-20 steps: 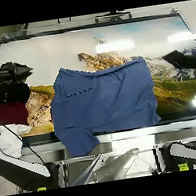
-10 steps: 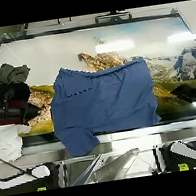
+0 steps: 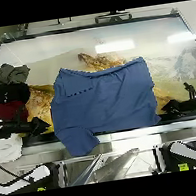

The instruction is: Fold the shirts.

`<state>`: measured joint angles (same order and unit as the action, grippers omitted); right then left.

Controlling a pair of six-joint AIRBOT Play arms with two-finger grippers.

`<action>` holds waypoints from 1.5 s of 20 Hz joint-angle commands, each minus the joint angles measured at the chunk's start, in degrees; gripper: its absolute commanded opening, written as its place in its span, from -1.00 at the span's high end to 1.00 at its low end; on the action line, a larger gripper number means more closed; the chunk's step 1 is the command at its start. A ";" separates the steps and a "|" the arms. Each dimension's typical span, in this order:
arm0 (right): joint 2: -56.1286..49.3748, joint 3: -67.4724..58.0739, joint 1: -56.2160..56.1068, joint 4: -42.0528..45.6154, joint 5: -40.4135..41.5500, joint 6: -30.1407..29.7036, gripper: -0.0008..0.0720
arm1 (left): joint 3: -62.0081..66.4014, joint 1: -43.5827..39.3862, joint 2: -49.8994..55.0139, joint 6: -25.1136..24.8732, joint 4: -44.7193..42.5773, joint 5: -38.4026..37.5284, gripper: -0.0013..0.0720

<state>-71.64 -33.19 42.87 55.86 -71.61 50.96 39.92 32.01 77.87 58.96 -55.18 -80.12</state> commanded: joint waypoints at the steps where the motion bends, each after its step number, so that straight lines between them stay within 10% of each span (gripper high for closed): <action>1: -2.67 1.29 -4.50 0.52 1.55 0.26 -0.13 | -1.46 -2.82 -0.13 -1.97 -0.79 3.30 0.06; 21: -8.20 -0.39 -10.71 4.79 -6.01 5.03 0.00 | -1.46 -13.07 9.86 -5.42 -1.79 5.11 0.07; 24: -8.20 -0.39 -10.71 4.85 -8.11 5.03 0.31 | 0.92 -15.96 12.83 -8.15 1.16 1.53 0.95; 30: -8.20 -0.70 -10.64 5.95 -9.49 5.29 0.35 | 4.85 -16.41 8.66 -7.82 1.22 0.76 0.92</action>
<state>-79.88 -33.61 32.23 61.08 -79.64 55.99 43.13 15.62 88.07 51.31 -54.83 -77.34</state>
